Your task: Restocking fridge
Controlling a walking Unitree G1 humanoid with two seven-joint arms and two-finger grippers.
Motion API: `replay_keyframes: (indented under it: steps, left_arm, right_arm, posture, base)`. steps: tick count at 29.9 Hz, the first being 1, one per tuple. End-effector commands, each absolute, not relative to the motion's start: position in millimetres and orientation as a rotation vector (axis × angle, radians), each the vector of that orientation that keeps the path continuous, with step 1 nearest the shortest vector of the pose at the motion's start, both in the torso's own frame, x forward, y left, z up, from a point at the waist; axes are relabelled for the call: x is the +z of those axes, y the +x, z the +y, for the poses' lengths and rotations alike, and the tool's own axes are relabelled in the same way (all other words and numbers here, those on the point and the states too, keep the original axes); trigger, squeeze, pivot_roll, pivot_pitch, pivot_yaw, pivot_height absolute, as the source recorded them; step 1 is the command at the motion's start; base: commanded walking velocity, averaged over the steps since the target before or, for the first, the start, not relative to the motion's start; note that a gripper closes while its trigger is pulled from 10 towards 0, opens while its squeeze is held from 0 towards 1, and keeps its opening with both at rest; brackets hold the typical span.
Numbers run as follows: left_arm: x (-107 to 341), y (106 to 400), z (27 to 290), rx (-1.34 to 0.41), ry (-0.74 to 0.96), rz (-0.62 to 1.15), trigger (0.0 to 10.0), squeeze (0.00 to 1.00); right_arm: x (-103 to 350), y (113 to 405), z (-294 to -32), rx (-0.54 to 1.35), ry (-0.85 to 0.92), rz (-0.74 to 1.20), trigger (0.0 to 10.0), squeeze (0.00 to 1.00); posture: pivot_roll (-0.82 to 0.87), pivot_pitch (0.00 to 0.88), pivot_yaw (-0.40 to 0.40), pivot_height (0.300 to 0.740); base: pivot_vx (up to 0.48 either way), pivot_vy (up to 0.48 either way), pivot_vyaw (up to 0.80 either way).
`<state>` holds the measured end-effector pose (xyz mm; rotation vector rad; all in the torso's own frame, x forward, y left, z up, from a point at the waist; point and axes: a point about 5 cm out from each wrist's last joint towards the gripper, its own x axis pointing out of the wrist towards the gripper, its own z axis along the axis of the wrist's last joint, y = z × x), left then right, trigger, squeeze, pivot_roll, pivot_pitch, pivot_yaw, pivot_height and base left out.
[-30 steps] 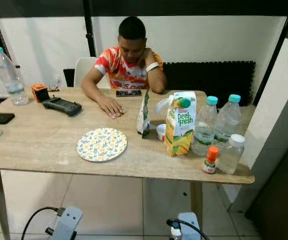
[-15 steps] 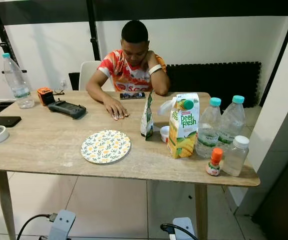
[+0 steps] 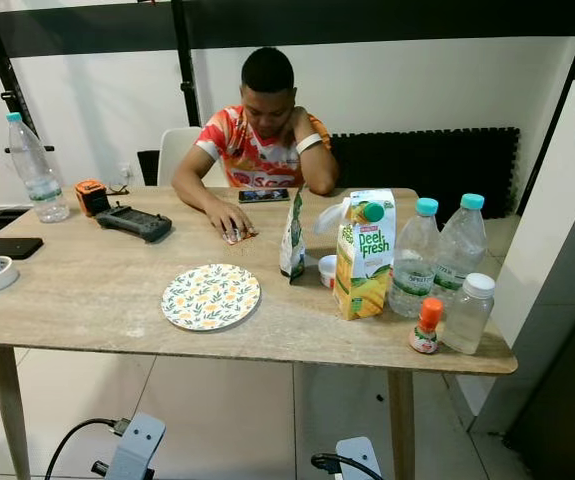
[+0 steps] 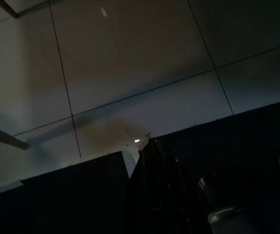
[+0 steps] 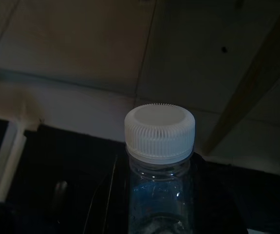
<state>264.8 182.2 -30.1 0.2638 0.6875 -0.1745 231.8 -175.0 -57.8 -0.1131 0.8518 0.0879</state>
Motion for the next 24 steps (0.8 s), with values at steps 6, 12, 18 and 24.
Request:
replay_keyframes:
  steps: [6, 12, 18, 24]
  left_arm:
    - [-46, 247, 169, -0.157, 0.205, 0.765, 10.0, 0.00]
    - [-43, 250, 151, -0.249, 0.214, 0.716, 10.0, 0.00]
    - [-48, 246, 156, -0.222, 0.236, 0.751, 10.0, 0.00]
    - [-57, 232, 168, -0.165, 0.227, 0.797, 10.0, 0.00]
  right_arm:
    - [-65, 217, -189, 0.057, -0.117, 0.899, 10.0, 0.00]
    - [-63, 219, -197, 0.041, -0.112, 0.888, 10.0, 0.00]
    - [-60, 223, -196, 0.053, -0.132, 0.853, 10.0, 0.00]
    - [-64, 214, -200, 0.072, -0.137, 0.867, 10.0, 0.00]
  posture:
    - [-0.04, 0.062, 0.048, 0.740]
    - [-0.06, 0.060, 0.062, 0.740]
    - [-0.08, 0.040, 0.064, 0.740]
    - [-0.06, 0.038, 0.031, 0.740]
  base:
    - [0.000, 0.000, 0.00]
    - [0.000, 0.000, 0.00]
    - [0.000, 0.000, 0.00]
    - [0.000, 0.000, 0.00]
